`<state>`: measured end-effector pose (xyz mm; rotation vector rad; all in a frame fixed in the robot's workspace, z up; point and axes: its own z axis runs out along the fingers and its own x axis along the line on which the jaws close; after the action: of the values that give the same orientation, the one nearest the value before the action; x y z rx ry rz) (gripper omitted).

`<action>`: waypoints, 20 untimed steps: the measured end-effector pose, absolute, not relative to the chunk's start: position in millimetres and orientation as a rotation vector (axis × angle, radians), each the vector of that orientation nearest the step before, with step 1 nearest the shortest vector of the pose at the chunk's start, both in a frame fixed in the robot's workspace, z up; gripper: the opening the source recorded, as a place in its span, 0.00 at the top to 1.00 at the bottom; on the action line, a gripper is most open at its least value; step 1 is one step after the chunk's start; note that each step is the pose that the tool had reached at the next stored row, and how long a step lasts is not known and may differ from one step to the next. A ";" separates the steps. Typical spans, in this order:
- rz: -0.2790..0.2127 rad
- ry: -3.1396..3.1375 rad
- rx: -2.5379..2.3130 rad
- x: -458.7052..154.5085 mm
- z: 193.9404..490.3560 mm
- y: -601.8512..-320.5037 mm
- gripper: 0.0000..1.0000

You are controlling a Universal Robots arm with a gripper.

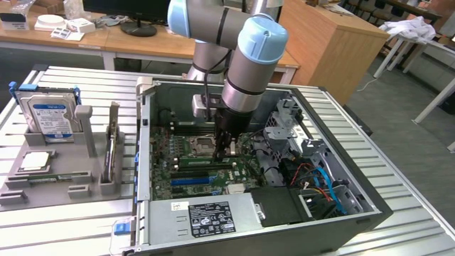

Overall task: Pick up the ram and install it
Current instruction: 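Insert the ram into the slot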

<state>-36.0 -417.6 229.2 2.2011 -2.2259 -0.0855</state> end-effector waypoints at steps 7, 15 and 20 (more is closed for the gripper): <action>-0.085 -2.226 2.201 -36.0 228.3 -417.5 0.88; -0.085 -2.226 2.201 -36.0 227.8 -417.5 0.88; -0.086 -2.226 2.201 -34.6 227.8 -417.5 0.88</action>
<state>-34.6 -417.5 227.8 2.2007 -2.2259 -0.0861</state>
